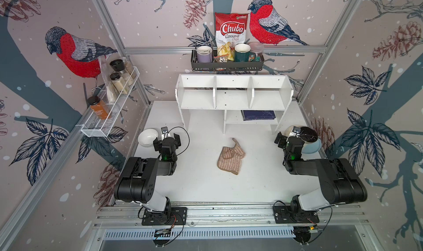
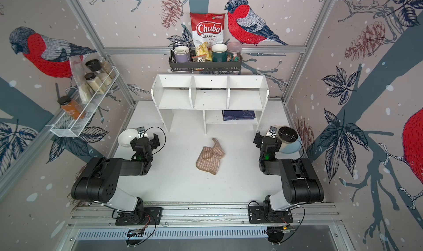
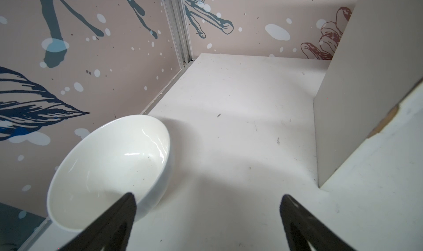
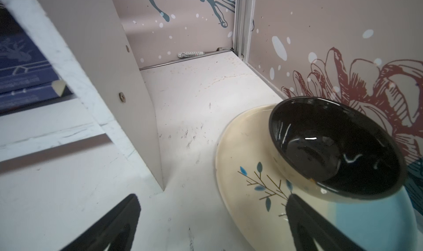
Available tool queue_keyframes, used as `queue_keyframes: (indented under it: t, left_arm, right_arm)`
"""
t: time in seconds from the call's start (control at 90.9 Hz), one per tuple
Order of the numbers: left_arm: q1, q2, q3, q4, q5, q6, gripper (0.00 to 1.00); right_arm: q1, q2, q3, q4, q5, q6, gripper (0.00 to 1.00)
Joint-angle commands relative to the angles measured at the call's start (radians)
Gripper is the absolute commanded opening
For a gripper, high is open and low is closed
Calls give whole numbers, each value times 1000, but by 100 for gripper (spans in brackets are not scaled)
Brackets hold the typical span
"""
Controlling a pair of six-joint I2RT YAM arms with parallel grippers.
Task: Wipe the bookshelf clean with a cloth
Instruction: Reset both arms
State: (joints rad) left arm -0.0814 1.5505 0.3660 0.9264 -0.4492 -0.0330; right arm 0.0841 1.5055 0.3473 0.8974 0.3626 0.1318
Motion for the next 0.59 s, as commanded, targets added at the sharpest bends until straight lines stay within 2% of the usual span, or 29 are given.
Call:
queue_keyframes:
  t: [0.0, 0.583]
  left_arm:
    - [-6, 6, 5, 13, -8, 13, 98]
    - [-8, 3, 9, 5, -9, 16, 98]
  right_arm:
    - [2, 1, 4, 13, 24, -18, 100]
    - [-8, 8, 11, 5, -1, -14, 100]
